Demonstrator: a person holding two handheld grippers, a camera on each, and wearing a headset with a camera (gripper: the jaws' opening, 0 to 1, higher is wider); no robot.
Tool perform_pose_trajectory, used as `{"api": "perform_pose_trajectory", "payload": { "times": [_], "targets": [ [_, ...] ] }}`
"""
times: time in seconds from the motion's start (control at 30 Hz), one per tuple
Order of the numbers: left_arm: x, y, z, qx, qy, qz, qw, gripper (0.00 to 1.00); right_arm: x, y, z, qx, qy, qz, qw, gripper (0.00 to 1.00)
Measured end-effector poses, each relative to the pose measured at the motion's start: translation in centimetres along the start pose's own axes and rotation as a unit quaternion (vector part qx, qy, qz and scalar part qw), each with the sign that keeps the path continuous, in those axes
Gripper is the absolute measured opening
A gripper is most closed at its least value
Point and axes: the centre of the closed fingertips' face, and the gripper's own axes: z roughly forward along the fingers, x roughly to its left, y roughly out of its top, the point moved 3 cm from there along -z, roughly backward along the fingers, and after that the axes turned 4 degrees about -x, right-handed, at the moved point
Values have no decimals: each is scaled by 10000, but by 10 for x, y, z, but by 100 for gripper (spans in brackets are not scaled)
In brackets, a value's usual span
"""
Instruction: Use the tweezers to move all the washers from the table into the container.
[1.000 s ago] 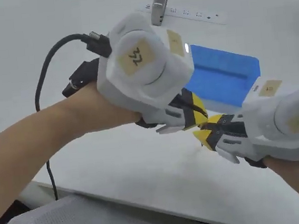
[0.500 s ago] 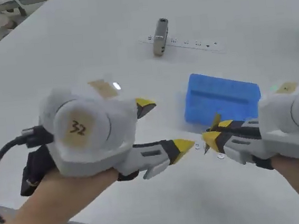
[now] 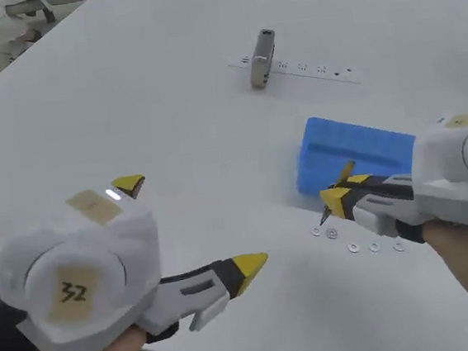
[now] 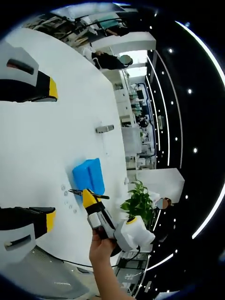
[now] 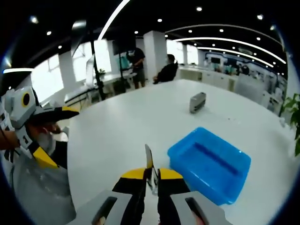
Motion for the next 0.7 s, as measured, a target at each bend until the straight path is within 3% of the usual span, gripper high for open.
{"api": "perform_pose_trajectory", "payload": {
  "times": [0.03, 0.1, 0.13, 0.27, 0.33, 0.57, 0.7],
  "targets": [
    [-1, -4, 0, 86, 69, 60, 9999, 95, -3, -2, 3, -17, -29, 80, 10000, 5],
    [1, -9, -1, 319, 177, 447, 9983, 94, -7, -6, 6, -4, -39, 218, 9998, 5],
    [2, -9, -1, 312, 249, 527, 9978, 93, -8, -7, 7, -9, -58, 247, 9997, 5],
    [2, -10, 2, 222, 205, 345, 9989, 93, -10, -14, 9, 26, -70, 354, 9993, 5],
    [3, -13, 3, 361, 239, 395, 9983, 93, -11, -17, 9, 52, -65, 397, 9992, 5],
    [0, -14, 3, 357, 163, 437, 9983, 93, -11, -17, 13, 0, -28, 560, 9984, 5],
    [5, -12, 1, 277, 271, 444, 9983, 91, -9, -20, 12, 4, -107, 478, 9988, 5]
  ]
}}
